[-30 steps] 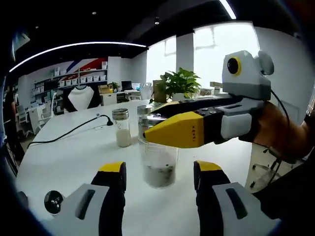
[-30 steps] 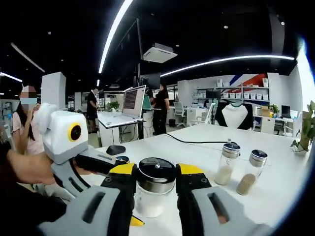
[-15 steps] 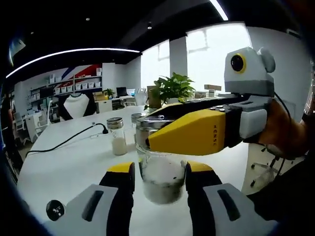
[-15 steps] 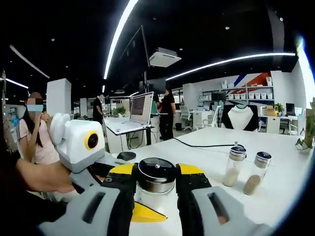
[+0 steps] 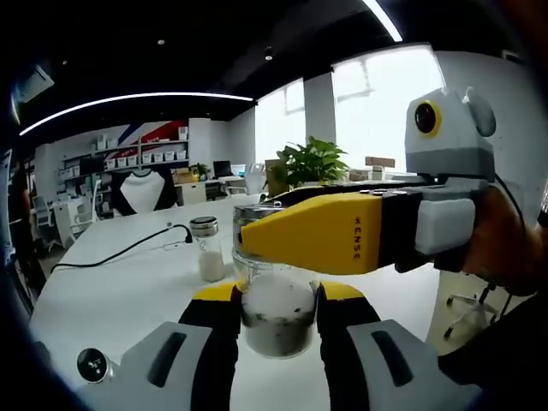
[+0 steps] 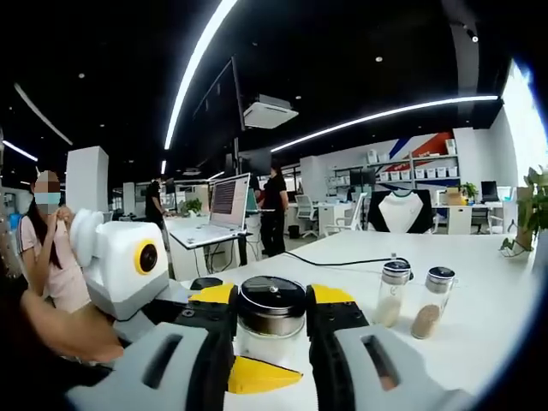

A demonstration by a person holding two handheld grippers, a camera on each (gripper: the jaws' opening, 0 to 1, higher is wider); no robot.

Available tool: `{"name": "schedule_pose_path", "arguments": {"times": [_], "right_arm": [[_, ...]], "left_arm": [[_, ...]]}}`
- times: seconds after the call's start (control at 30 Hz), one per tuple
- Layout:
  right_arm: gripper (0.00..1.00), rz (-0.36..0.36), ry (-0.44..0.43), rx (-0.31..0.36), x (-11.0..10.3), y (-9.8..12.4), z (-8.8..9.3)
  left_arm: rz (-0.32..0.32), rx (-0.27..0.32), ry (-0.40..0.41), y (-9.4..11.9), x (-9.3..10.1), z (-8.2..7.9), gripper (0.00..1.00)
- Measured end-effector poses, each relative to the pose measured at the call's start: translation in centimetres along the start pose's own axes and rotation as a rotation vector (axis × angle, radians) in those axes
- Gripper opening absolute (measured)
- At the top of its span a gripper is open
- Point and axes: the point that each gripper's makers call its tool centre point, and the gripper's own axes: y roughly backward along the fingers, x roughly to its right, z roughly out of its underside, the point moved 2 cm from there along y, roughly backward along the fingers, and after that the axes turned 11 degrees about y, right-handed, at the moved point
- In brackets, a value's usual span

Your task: Rotate the seasoning bottle until the label or dispensing opening points toward the visible target arrow and the bottle remains upright within the marked orientation range

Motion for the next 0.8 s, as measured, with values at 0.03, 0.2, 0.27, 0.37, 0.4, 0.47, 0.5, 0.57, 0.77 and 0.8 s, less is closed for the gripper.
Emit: {"name": "schedule_pose_path", "arguments": {"times": [0.03, 0.2, 0.27, 0.37, 0.4, 0.47, 0.5, 0.57, 0.77, 0.8], "right_arm": [[0.29, 0.006, -0.01, 0.006, 0.1, -0.1, 0.0], [0.29, 0.011, -0.037, 0.013, 0.2, -0.2, 0.0], [0.29, -0.002, -0.041, 0.019, 0.2, -0.2, 0.0], [0.28, -0.042, -0.063, 0.024, 0.2, -0.2, 0.0], [0.28, -0.069, -0.066, 0.025, 0.1, -0.1, 0.0], [0.28, -0.112, -0.068, 0.027, -0.1, 0.0, 0.0], [0.28, -0.127, -0.074, 0.026, 0.0, 0.0, 0.0], [0.28, -0.193, -0.089, 0.032, -0.2, 0.2, 0.0], [0.28, -0.345, -0.024, 0.033, -1.0, 0.8, -0.4], [0.28, -0.349, -0.017, 0.027, -1.1, 0.8, -0.4]], "left_arm": [[-0.022, 0.003, -0.01, 0.0, 0.0, -0.1, 0.36], [-0.053, 0.003, -0.019, 0.1, -0.2, -0.1, 0.36], [-0.05, 0.001, -0.022, 0.1, -0.3, -0.1, 0.36], [-0.035, -0.008, -0.03, 0.4, -0.4, 0.0, 0.36], [-0.022, -0.016, -0.027, 0.5, -0.4, 0.0, 0.36], [-0.002, -0.025, -0.028, 0.7, -0.3, 0.0, 0.36], [0.009, -0.031, -0.033, 0.8, -0.2, 0.0, 0.36], [0.044, -0.046, -0.03, 1.0, 0.0, 0.0, 0.36], [0.144, -0.066, -0.011, 1.1, 0.8, 0.0, 0.37], [0.147, -0.068, -0.013, 1.0, 0.9, 0.0, 0.37]]}}
